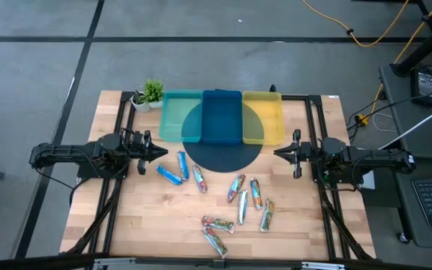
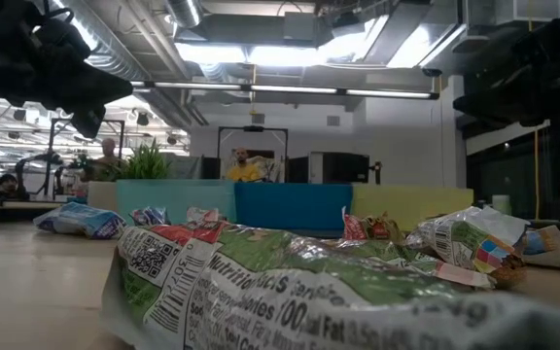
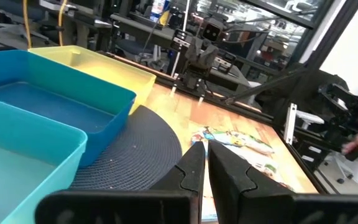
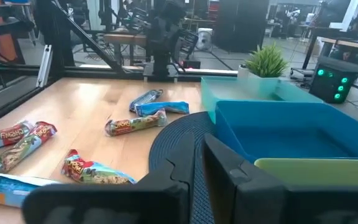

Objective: Pick and place Granola Bars by type
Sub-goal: Put the left blue granola bar into the light blue bin

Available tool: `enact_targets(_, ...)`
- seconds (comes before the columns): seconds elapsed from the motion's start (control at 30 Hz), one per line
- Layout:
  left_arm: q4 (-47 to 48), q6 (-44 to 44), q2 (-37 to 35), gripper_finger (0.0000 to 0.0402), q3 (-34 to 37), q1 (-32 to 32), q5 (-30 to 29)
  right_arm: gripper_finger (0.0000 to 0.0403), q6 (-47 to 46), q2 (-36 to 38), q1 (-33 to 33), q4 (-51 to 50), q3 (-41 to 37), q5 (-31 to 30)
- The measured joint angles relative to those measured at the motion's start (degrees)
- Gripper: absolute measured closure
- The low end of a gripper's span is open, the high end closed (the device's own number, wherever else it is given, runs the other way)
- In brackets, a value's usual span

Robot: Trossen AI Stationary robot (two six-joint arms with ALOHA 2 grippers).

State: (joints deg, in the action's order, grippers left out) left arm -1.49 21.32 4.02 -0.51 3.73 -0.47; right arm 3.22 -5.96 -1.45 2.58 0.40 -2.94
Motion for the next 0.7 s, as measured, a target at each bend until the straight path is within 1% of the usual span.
enact_targets(0.07,0.0,0.0,0.0,0.0386,0.0,0.0,0.0,0.0369,-0.2,0.0,0.0,1.9,0.0,0.0)
enact_targets(0.13,0.0,-0.5,0.0,0.0386,0.0,0.0,-1.0,0.0369,-2.9,0.0,0.0,3.1,0.0,0.2)
enact_targets(0.2,0.0,-1.6,0.0,0.0387,0.0,0.2,-4.3,0.0369,-5.9,0.0,0.0,4.7,0.0,0.3)
enact_targets(0.27,-0.4,-1.3,0.0,0.0386,0.0,0.2,-7.4,0.0369,-9.4,-0.1,0.0,6.8,0.0,-1.9)
enact_targets(0.33,-0.7,-0.3,0.0,0.0386,0.0,0.2,-9.3,0.0369,-13.7,-0.2,0.0,9.7,0.0,-3.5)
enact_targets(0.4,-1.2,0.5,0.0,0.0386,0.0,0.2,-10.2,0.0369,-14.7,-0.1,0.0,12.2,0.0,-4.0)
enact_targets(0.47,-2.0,0.6,0.0,0.0386,0.0,0.2,-10.0,0.0369,-14.8,-0.2,0.0,13.5,0.1,-4.1)
enact_targets(0.53,-3.3,0.5,0.0,0.0387,0.0,0.1,-8.4,0.0369,-16.2,-1.0,0.0,13.2,1.6,-4.9)
enact_targets(0.6,-4.9,0.4,0.0,0.0386,0.0,0.1,-6.1,0.0369,-16.7,-2.8,0.0,12.1,4.3,-5.0)
enact_targets(0.7,-5.0,-1.2,0.0,0.0387,-0.9,0.1,-2.8,0.0369,-15.8,-7.7,0.0,9.1,10.1,-5.0)
